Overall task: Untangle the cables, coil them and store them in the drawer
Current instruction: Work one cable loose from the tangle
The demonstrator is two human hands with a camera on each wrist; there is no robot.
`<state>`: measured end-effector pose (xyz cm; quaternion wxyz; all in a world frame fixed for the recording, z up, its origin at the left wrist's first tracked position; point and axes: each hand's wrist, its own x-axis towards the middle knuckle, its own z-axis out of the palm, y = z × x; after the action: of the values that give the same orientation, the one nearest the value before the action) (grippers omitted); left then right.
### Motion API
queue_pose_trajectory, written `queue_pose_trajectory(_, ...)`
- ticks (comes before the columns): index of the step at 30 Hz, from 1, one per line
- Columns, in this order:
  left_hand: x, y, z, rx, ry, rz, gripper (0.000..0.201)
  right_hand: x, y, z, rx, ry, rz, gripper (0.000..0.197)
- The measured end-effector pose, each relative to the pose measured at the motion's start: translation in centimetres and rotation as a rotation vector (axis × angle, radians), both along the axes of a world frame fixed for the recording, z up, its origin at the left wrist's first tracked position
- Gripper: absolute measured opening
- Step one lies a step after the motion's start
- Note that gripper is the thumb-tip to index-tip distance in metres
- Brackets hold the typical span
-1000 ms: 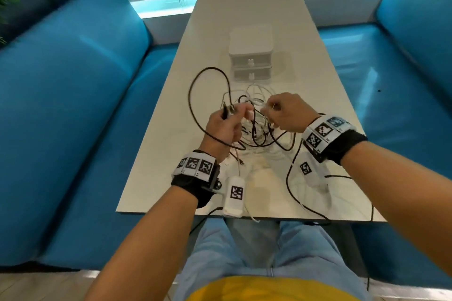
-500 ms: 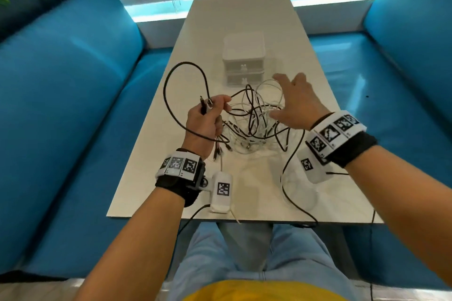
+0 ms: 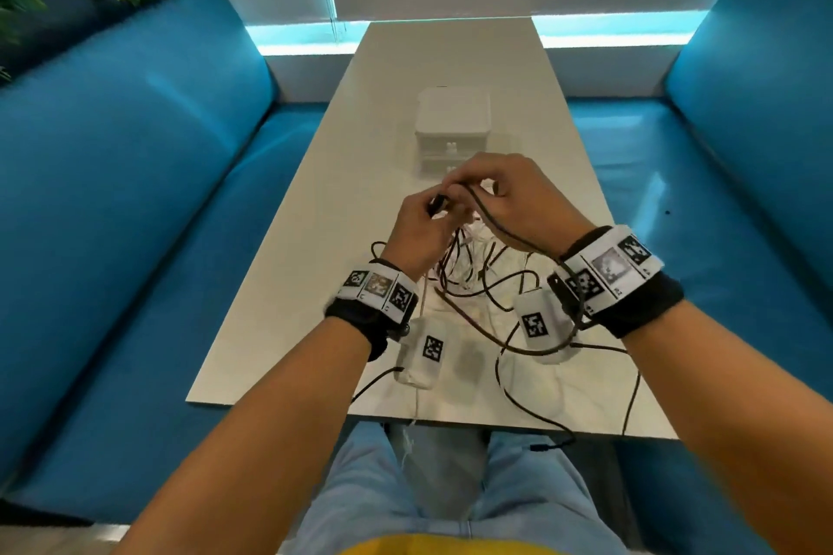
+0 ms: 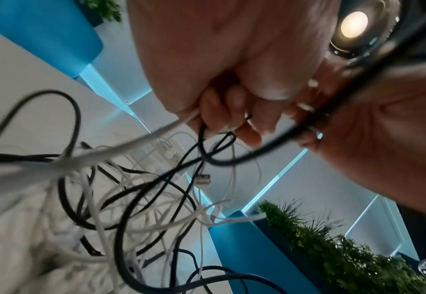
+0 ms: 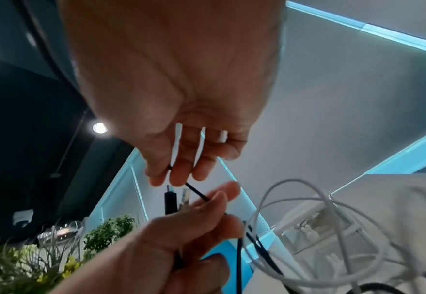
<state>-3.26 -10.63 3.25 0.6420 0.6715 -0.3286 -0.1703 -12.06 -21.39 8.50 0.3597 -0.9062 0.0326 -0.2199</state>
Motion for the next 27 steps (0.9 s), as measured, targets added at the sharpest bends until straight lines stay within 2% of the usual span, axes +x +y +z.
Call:
queue_pose_trajectory(3, 0.3, -0.7, -0.5, 0.026, -0.004, 0.066, 0.011, -1.2, 0.0, -0.7, 0.125, -0.071, -0.018, 0.016)
queue_pose_trajectory(5, 0.4, -0.5, -0.8, 0.044, 0.018, 0.068, 0.010, -2.0, -0.2, -2.1, 0.196, -0.058, -0.075, 0.030)
queue_pose_trajectory(7, 0.1, -0.1, -0.8, 0.031, 0.039, 0.050, 0.011, -2.3, -0.2, -4.4, 0.175, 0.158, -0.110, 0.046)
queue_pose_trajectory(10, -0.4, 0.7, -0.4, 0.017, 0.122, -0.023, 0.015, -1.6, -0.2, -7.9, -0.050, 0.557, -0.137, 0.049)
queue_pose_trajectory(13, -0.3, 2.0, -0.1, -0.052, 0.224, -0.059, 0.017, -0.1, -1.4, -9.3, -0.160, 0.751, -0.196, 0.058)
queue_pose_trajectory(17, 0.8, 4.1, 0.4, -0.138, 0.286, -0.021, 0.019, 1.7, -3.9, -10.0, -0.122, 0.781, -0.320, 0.065)
queue_pose_trajectory(21, 0.9, 5.6, 0.5, -0.192, 0.274, 0.000, 0.020, 2.5, -5.8, -9.7, -0.138, 0.791, -0.391, 0.055)
queue_pose_trajectory(24, 0.7, 5.6, 0.0, -0.147, 0.264, 0.023, 0.019, 2.2, -6.0, -9.1, -0.147, 0.798, -0.428, 0.061)
queue_pose_trajectory(27, 0.3, 5.2, -0.3, -0.107, 0.246, -0.004, 0.018, 1.1, -4.8, -6.6, -0.149, 0.750, -0.471, 0.066)
